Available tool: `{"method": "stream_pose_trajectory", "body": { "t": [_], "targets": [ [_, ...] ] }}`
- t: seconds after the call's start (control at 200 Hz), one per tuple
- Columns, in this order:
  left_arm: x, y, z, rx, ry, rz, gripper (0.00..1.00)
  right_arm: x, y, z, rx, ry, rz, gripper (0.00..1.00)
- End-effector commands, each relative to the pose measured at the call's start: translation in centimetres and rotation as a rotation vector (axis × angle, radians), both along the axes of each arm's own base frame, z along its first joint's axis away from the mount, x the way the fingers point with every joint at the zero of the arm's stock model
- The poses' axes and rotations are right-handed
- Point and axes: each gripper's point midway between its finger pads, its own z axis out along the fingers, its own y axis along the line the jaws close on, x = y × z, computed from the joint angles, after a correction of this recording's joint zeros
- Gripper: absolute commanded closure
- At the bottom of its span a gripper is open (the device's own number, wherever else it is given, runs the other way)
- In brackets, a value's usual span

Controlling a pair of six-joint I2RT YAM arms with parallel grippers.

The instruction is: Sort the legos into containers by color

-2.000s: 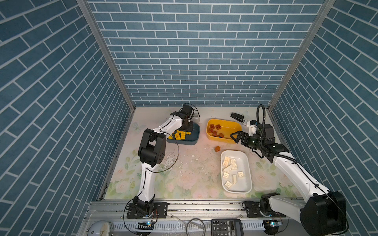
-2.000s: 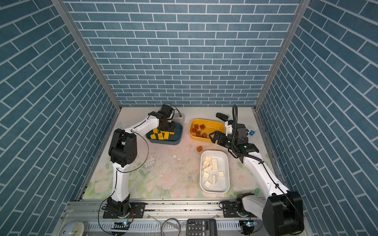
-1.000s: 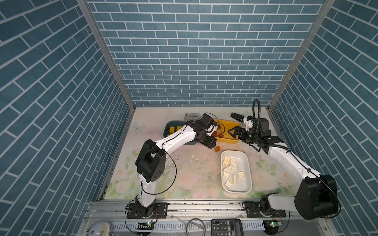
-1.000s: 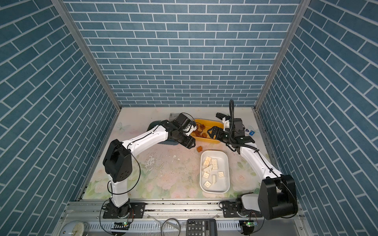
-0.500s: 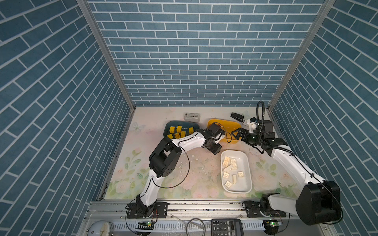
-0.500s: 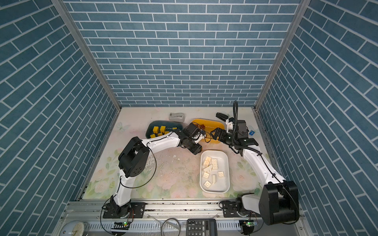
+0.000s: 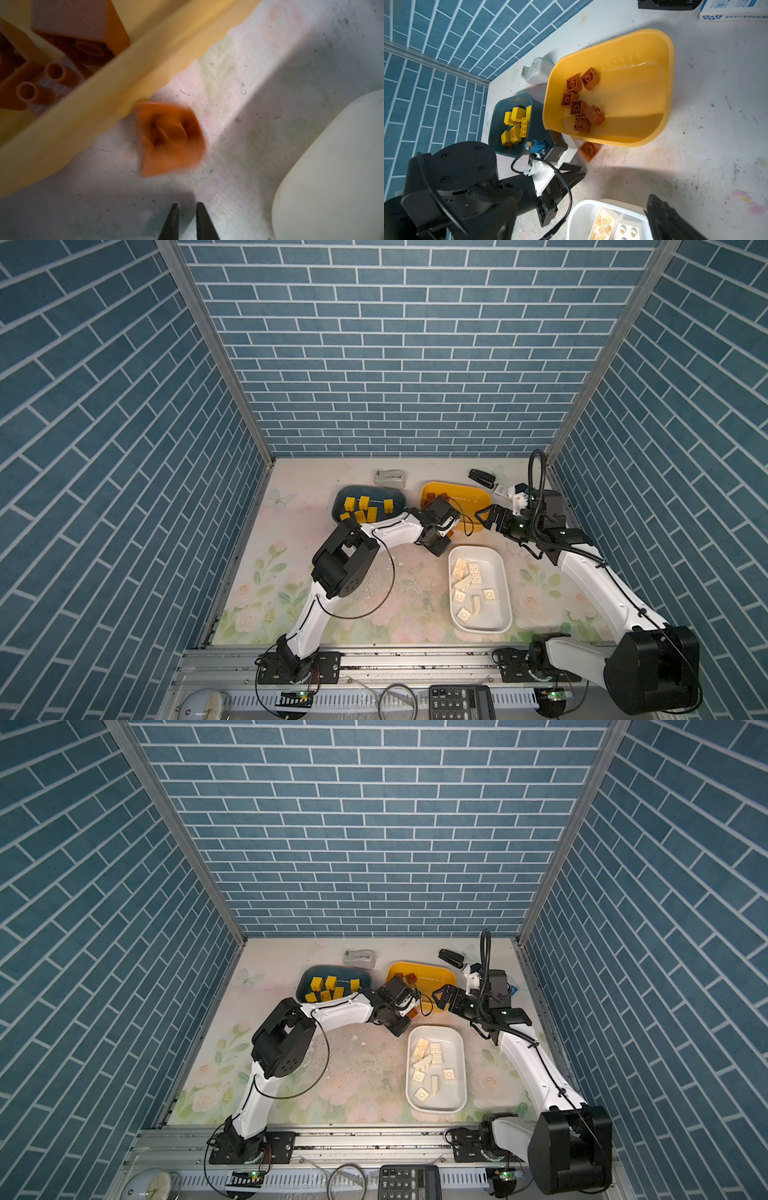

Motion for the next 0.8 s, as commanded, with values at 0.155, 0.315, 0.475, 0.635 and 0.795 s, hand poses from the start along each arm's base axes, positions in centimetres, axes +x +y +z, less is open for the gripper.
{"method": "stream_pose_trajectory", "body": {
  "t": [0.155, 0.315, 0.475, 0.635, 0.795],
  "targets": [
    [0.0, 0.8, 7.1, -0.036, -0.066, -0.012, 0.82, 0.6, 0.1, -0.2, 0.012, 0.002, 0.032, 0.03],
    [0.8, 0.0, 7.7, -0.054, -0.049, -0.007, 0.69, 1.4, 0.2, -0.4, 0.022, 0.003, 0.032, 0.03],
    [0.7, -1.3, 7.9, -0.110, -0.006, 0.003, 0.59, 1.6, 0.0, -0.3, 0.017, 0.009, 0.041, 0.03],
    [0.2, -1.2, 8.2, -0.121, 0.025, 0.009, 0.47, 0.9, -0.3, -1.1, -0.036, 0.067, 0.084, 0.04],
    [-0.5, 0.4, 9.8, -0.174, 0.073, 0.055, 0.27, 0.2, -0.5, -2.5, -0.097, 0.175, 0.135, 0.06]
  ]
}}
